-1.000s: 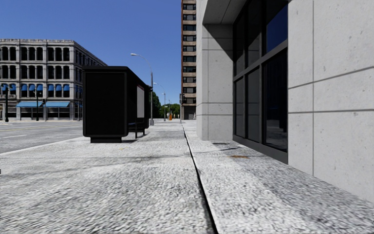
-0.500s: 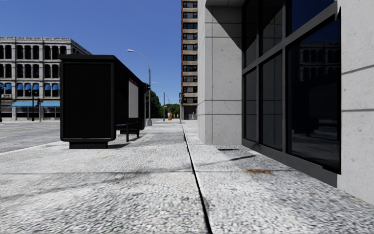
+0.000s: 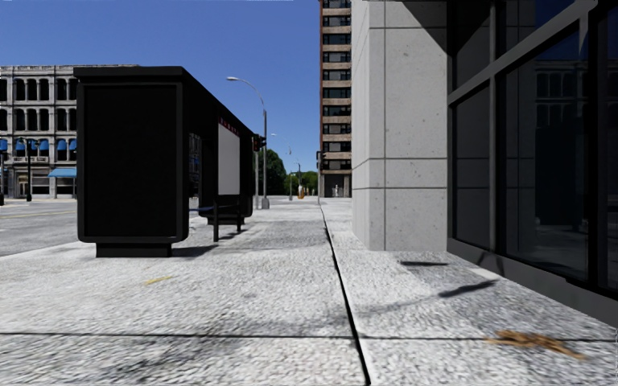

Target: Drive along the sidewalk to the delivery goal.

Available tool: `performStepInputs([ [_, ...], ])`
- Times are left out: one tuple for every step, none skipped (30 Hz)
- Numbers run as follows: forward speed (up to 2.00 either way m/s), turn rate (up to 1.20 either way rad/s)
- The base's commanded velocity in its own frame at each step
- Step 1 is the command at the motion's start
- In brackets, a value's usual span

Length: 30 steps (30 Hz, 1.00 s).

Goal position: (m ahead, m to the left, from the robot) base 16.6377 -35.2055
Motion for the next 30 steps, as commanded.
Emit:
performStepInputs([
  [2.0, 0.2],
  [2.0, 0.2],
  [2.0, 0.2],
  [2.0, 0.2],
  [2.0, 0.2],
  [2.0, 0.2],
  [2.0, 0.18],
  [2.0, 0.13],
  [2.0, 0.0],
  [2.0, 0.0],
  [2.0, 0.0],
  [2.0, 0.0],
  [2.0, 0.0],
  [2.0, 0.0],
  [2.0, 0.0],
  [2.0, 0.0],
  [2.0, 0.0],
  [2.0, 0.0],
  [2.0, 0.0],
  [2.0, 0.0],
  [2.0, 0.0],
  [2.0, 0.0],
  [2.0, 0.0],
  [2.0, 0.0],
  [2.0, 0.0],
  [2.0, 0.0],
  [2.0, 0.0],
  [2.0, 0.0],
  [2.0, 0.0],
  [2.0, 0.0],
])
